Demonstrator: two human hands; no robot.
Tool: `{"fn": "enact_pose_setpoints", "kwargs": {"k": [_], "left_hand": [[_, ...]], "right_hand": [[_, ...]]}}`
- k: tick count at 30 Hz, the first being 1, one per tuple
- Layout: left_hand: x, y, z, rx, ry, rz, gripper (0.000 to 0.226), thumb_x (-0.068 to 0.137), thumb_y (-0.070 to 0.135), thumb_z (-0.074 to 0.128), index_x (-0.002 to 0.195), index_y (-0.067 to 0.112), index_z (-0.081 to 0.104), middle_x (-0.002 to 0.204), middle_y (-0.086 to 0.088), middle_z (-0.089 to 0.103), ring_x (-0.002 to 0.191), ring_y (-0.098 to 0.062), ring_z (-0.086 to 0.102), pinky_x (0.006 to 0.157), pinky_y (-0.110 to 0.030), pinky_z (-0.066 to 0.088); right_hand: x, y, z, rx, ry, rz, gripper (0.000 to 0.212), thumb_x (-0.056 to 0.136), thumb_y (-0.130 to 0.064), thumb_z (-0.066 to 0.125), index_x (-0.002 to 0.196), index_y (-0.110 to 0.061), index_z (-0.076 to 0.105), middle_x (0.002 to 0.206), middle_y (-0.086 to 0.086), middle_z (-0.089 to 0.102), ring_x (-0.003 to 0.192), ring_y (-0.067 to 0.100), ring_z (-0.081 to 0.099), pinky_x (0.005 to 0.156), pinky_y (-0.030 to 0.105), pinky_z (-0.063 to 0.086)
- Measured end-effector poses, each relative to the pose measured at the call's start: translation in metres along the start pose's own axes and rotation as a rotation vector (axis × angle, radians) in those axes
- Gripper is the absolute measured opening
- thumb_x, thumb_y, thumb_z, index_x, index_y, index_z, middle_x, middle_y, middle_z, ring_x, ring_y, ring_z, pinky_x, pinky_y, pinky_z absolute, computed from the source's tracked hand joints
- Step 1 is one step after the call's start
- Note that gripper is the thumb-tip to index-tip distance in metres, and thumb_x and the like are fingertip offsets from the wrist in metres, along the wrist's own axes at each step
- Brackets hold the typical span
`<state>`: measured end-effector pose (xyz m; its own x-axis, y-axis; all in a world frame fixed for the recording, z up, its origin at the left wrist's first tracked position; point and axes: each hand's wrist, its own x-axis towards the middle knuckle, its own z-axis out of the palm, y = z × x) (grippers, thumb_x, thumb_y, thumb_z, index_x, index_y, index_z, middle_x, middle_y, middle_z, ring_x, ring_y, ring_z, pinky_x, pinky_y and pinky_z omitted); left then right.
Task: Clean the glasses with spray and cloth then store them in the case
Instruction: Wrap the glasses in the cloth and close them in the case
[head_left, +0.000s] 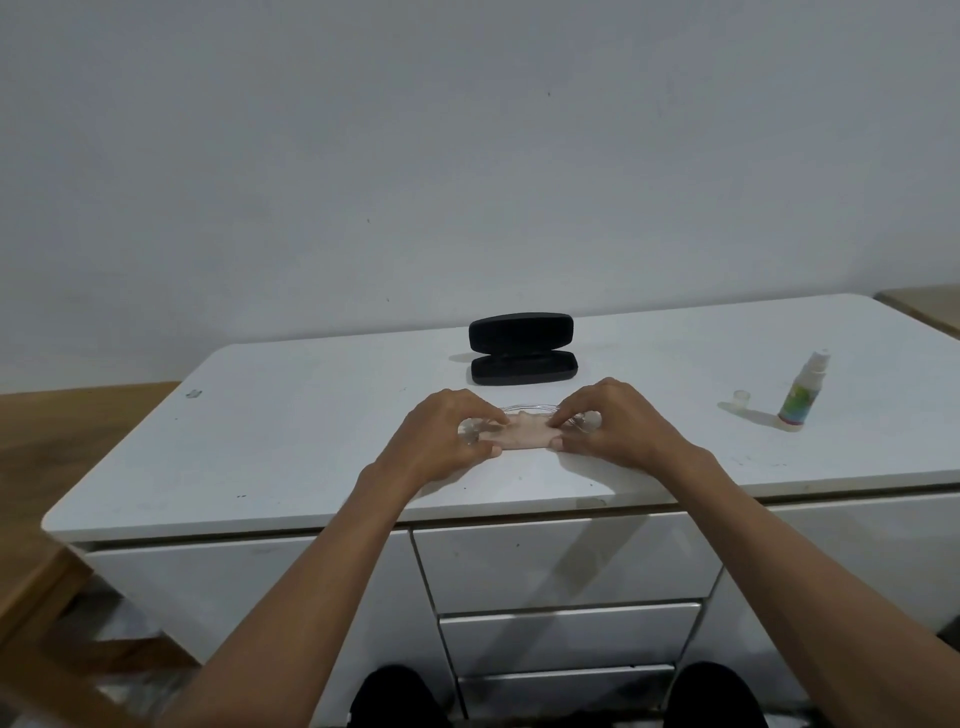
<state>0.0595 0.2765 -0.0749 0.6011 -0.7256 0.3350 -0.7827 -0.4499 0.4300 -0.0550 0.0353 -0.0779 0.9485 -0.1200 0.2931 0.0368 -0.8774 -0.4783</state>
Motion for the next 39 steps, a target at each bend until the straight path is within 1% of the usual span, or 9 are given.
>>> {"fn": "enact_pose_setpoints", "kwargs": {"k": [6, 10, 15, 18, 22, 27, 31, 34, 39], "left_hand": [[0.002, -0.003, 0.000, -0.064, -0.026, -0.033, 0.032, 0.078, 0.032, 0.084, 0.109, 0.031, 0.078, 0.110, 0.010, 0.075, 0.098, -0.007, 0.064, 0.081, -0.023, 0.049], [0.002, -0.003, 0.001, -0.107, -0.008, -0.047, 0.036, 0.075, 0.032, 0.084, 0.111, 0.028, 0.079, 0.106, 0.011, 0.075, 0.094, -0.005, 0.065, 0.079, -0.023, 0.054], [0.002, -0.003, 0.002, -0.162, 0.021, -0.059, 0.037, 0.072, 0.029, 0.084, 0.109, 0.027, 0.080, 0.103, 0.012, 0.075, 0.090, -0.006, 0.068, 0.074, -0.020, 0.054], [0.004, -0.005, 0.002, -0.172, 0.040, -0.058, 0.036, 0.071, 0.027, 0.085, 0.107, 0.027, 0.080, 0.101, 0.014, 0.074, 0.089, -0.005, 0.068, 0.072, -0.018, 0.053], [0.010, -0.009, 0.001, -0.175, 0.070, -0.046, 0.037, 0.070, 0.027, 0.085, 0.106, 0.025, 0.080, 0.101, 0.012, 0.074, 0.088, -0.006, 0.068, 0.074, -0.024, 0.057], [0.026, -0.014, 0.000, -0.152, 0.108, -0.009, 0.037, 0.069, 0.021, 0.086, 0.105, 0.020, 0.080, 0.100, 0.005, 0.074, 0.089, -0.013, 0.067, 0.077, -0.027, 0.055], [0.048, -0.019, 0.000, -0.119, 0.122, 0.001, 0.036, 0.070, 0.019, 0.085, 0.105, 0.018, 0.080, 0.097, 0.003, 0.073, 0.087, -0.019, 0.064, 0.076, -0.029, 0.053], [0.065, -0.024, 0.001, -0.103, 0.133, 0.007, 0.036, 0.070, 0.018, 0.084, 0.107, 0.019, 0.080, 0.097, 0.003, 0.073, 0.086, -0.017, 0.063, 0.076, -0.027, 0.050], [0.093, -0.034, 0.003, -0.073, 0.140, 0.025, 0.031, 0.070, 0.019, 0.076, 0.100, 0.026, 0.079, 0.093, 0.006, 0.071, 0.081, -0.014, 0.062, 0.072, -0.027, 0.052]], "right_hand": [[0.001, 0.000, -0.003, 0.001, -0.048, 0.001, 0.025, 0.076, -0.043, 0.085, 0.099, -0.034, 0.082, 0.107, -0.012, 0.075, 0.103, 0.013, 0.064, 0.093, 0.036, 0.052], [0.000, -0.005, -0.005, -0.012, -0.033, -0.012, 0.027, 0.076, -0.040, 0.086, 0.101, -0.029, 0.083, 0.107, -0.008, 0.077, 0.098, 0.013, 0.067, 0.091, 0.032, 0.052], [0.002, -0.008, -0.007, -0.080, -0.013, -0.006, 0.027, 0.077, -0.044, 0.084, 0.102, -0.032, 0.082, 0.108, -0.012, 0.076, 0.094, 0.011, 0.066, 0.084, 0.027, 0.049], [0.006, -0.009, -0.009, -0.069, -0.018, -0.016, 0.028, 0.078, -0.042, 0.085, 0.103, -0.029, 0.081, 0.107, -0.010, 0.075, 0.090, 0.012, 0.065, 0.083, 0.029, 0.051], [0.014, -0.008, -0.012, -0.076, -0.017, -0.054, 0.027, 0.080, -0.036, 0.084, 0.104, -0.025, 0.081, 0.103, -0.008, 0.073, 0.090, 0.013, 0.064, 0.081, 0.030, 0.050], [0.029, -0.007, -0.016, -0.099, -0.008, -0.050, 0.029, 0.078, -0.035, 0.082, 0.106, -0.026, 0.080, 0.109, -0.007, 0.074, 0.096, 0.016, 0.066, 0.086, 0.036, 0.053], [0.049, -0.003, -0.018, -0.149, 0.013, -0.034, 0.027, 0.080, -0.029, 0.080, 0.106, -0.025, 0.079, 0.106, -0.005, 0.075, 0.096, 0.024, 0.062, 0.083, 0.041, 0.053], [0.066, 0.003, -0.018, -0.166, 0.013, -0.014, 0.024, 0.078, -0.024, 0.077, 0.102, -0.027, 0.078, 0.101, -0.006, 0.073, 0.092, 0.025, 0.057, 0.078, 0.046, 0.055], [0.092, 0.013, -0.016, -0.173, 0.025, 0.022, 0.022, 0.080, -0.025, 0.074, 0.101, -0.026, 0.078, 0.105, -0.007, 0.071, 0.093, 0.025, 0.053, 0.077, 0.045, 0.055]]}}
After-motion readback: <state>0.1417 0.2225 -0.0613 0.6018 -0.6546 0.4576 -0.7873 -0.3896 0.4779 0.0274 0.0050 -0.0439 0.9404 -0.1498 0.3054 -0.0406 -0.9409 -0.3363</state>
